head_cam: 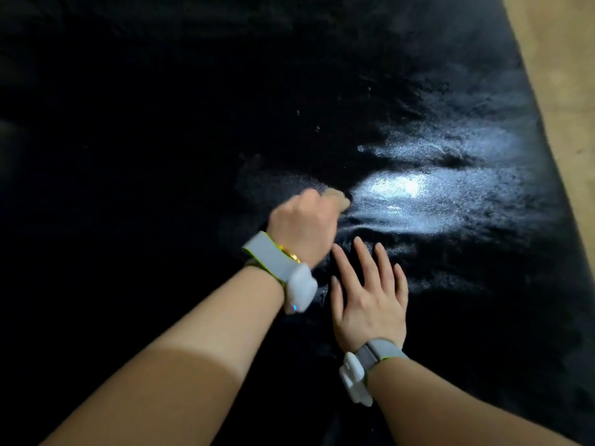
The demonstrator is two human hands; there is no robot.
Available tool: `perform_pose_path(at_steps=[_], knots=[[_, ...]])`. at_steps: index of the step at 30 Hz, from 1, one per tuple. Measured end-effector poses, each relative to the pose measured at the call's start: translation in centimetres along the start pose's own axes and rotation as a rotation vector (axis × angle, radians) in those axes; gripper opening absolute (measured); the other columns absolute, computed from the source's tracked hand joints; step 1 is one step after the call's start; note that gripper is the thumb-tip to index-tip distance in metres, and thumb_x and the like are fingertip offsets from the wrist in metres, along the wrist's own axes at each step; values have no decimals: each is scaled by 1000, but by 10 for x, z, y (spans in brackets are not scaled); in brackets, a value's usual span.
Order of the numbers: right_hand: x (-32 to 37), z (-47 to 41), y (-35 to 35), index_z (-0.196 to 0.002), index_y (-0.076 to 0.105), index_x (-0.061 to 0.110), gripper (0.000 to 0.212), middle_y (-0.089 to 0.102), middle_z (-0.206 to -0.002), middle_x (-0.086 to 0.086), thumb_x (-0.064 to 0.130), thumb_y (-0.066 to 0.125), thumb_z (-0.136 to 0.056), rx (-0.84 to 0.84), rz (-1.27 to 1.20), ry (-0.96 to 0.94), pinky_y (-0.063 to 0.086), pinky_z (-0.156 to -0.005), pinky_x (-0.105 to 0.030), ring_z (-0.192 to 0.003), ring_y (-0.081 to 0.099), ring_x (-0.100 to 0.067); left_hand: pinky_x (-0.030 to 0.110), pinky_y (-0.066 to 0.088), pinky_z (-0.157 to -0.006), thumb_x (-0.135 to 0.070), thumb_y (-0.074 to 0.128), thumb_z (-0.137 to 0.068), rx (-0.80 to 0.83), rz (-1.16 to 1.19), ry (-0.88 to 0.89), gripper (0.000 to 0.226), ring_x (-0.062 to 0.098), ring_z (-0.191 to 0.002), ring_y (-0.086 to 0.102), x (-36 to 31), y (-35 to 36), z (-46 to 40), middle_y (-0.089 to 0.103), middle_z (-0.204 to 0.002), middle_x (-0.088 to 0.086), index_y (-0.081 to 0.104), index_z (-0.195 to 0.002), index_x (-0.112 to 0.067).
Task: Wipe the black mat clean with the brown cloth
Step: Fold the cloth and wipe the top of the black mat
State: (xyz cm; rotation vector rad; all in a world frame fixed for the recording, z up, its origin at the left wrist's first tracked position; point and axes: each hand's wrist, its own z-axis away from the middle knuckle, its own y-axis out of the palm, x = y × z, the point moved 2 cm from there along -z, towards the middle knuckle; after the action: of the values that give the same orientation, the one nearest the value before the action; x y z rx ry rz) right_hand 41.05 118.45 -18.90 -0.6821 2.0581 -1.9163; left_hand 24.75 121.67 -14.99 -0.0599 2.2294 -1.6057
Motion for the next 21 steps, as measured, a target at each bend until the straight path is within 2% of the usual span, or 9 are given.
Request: perform_pose_path(at_steps=[2,7,10,12,13,15,16,18,21], knots=[[1,-1,-1,-138,44,39,47,44,-147,4,43,40,-91,-3,-7,-7,23,-113,-46,-139,35,-24,26,38,-38,-23,60,-80,-32,12,86,12,25,-51,56,-2,10,7,54,-63,4,71,-81,-21],[2,-3,-6,-138,44,41,46,45,-146,7,45,39,-93,71,-24,13,21,-112,-45,-139,33,-23,24,37,-37,-21,58,-80,-109,-53,93,13,23,-51,54,3,14,5,54,-63,3,70,-79,-18],[-16,-19,-21,-130,54,37,43,60,-127,6,46,42,-90,37,-101,-59,27,-97,-39,-120,46,-19,24,35,-37,-20,58,-81,-132,-22,128,14,24,-50,53,-4,15,6,52,-62,3,71,-83,-20],[-50,-49,-31,-129,56,33,44,61,-122,2,43,42,-88,26,-103,-5,30,-92,-38,-114,50,-22,23,34,-38,-19,58,-81,-148,-9,133,14,25,-49,52,-4,16,5,51,-61,4,71,-84,-21],[-71,-65,-36,-134,51,34,46,55,-132,0,43,41,-90,52,-84,87,28,-98,-40,-123,46,-24,23,34,-38,-19,58,-81,-157,-14,131,14,25,-49,52,-3,16,5,51,-61,4,71,-84,-21],[-105,-88,-36,-145,32,37,49,29,-154,3,45,35,-97,185,-47,288,15,-112,-44,-143,21,-23,23,35,-38,-20,55,-82,-146,-32,125,16,26,-50,53,1,17,6,52,-62,5,71,-83,-19],[-116,-94,-31,-148,24,38,50,18,-158,6,45,31,-99,240,-27,329,8,-115,-45,-146,10,-22,23,36,-37,-21,54,-83,-148,-40,126,17,26,-50,53,2,18,6,52,-63,5,71,-83,-18],[-119,-96,-22,-150,14,40,52,7,-160,8,47,23,-100,279,-4,306,2,-118,-46,-148,0,-20,24,39,-37,-21,54,-84,-147,-41,124,17,26,-51,53,4,20,7,52,-63,5,71,-85,-17],[-119,-92,-16,-150,10,42,52,3,-160,10,49,16,-100,232,-25,306,-1,-119,-45,-148,-4,-19,26,40,-37,-21,59,-84,-129,-60,125,13,26,-52,54,2,20,6,52,-63,5,71,-86,-18]])
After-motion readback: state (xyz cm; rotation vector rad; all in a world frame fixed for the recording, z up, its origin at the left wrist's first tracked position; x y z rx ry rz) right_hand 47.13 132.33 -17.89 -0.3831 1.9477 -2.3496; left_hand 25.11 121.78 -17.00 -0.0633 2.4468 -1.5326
